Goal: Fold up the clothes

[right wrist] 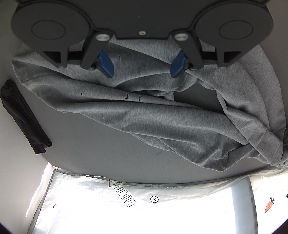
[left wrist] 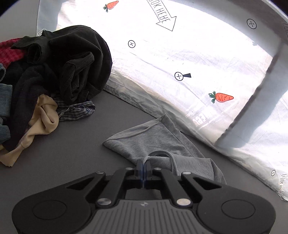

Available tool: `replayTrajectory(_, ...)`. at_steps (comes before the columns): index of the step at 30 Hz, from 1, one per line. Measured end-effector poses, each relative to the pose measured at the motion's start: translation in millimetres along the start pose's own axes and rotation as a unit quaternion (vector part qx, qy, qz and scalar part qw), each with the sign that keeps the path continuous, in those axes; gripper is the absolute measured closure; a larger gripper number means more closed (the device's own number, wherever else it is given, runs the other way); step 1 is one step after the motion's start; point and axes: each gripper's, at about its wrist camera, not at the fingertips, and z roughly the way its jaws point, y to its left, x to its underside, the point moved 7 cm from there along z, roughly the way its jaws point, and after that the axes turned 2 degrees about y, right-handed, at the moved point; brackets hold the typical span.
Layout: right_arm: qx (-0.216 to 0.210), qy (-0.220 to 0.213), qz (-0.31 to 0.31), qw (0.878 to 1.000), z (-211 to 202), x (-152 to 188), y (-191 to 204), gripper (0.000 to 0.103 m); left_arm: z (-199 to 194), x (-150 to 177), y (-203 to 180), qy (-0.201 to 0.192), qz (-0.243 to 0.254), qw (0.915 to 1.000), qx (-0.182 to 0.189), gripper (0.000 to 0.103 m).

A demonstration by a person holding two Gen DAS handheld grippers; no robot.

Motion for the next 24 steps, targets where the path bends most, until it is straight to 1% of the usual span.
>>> replayTrajectory(3, -0.016, -0.013, 0.013, 1.0, -10.3, 1.5, -1.5, 0.032, -55.5, -16.2, 37.5, -0.028, -0.027, 0.999, -0.019, 0.103)
replayTrajectory(7, -0.023, -0.03, 0.023, 0.999, -24.4, 7.7, -7.2, 0.032, -130.3, -25.8, 87.0, -0.059, -0.039, 0.9956, -0.062, 0.103)
replayTrajectory(11, -0.027, -0.036, 0.045, 0.998, -36.0, 19.6, -18.2, 0.032, -198.8, -24.2, 137.5, -0.08, -0.062, 0.9893, -0.105, 0.103)
replayTrajectory(13, -0.026, -0.037, 0.054, 0.998, -41.0, 26.5, -24.4, 0.032, -222.4, -17.0, 161.9, -0.089, -0.073, 0.9843, -0.134, 0.103)
replayTrajectory(14, -0.026, -0.035, 0.06, 0.997, -43.5, 30.7, -28.3, 0.032, -229.0, -12.4, 173.8, -0.087, -0.076, 0.9825, -0.146, 0.103)
replayTrajectory(15, -0.027, -0.033, 0.065, 0.997, -46.0, 34.6, -31.8, 0.032, -231.8, -6.2, 186.3, -0.079, -0.082, 0.9815, -0.154, 0.103)
replayTrajectory(16, -0.028, -0.031, 0.07, 0.997, -48.2, 38.1, -34.8, 0.032, -228.7, 1.3, 196.6, -0.057, -0.085, 0.9822, -0.158, 0.102)
replayTrajectory(17, -0.029, -0.028, 0.074, 0.996, -50.0, 41.3, -37.2, 0.032, -219.9, 15.3, 209.8, -0.011, -0.081, 0.9827, -0.166, 0.1)
replayTrajectory(18, -0.03, -0.026, 0.077, 0.996, -51.6, 43.9, -39.2, 0.032, -210.0, 30.8, 218.0, 0.041, -0.066, 0.9808, -0.179, 0.098)
replayTrajectory(20, -0.03, -0.022, 0.078, 0.996, -55.4, 49.1, -43.0, 0.032, -195.2, 64.4, 225.5, 0.126, -0.019, 0.9712, -0.202, 0.097)
replayTrajectory(21, -0.028, -0.023, 0.077, 0.996, -58.4, 50.5, -44.9, 0.032, -193.0, 76.6, 223.6, 0.143, -0.004, 0.9705, -0.195, 0.096)
replayTrajectory(24, -0.017, -0.03, 0.072, 0.997, -69.4, 53.3, -50.5, 0.03, -187.1, 110.8, 218.6, 0.187, 0.035, 0.9664, -0.172, 0.088)
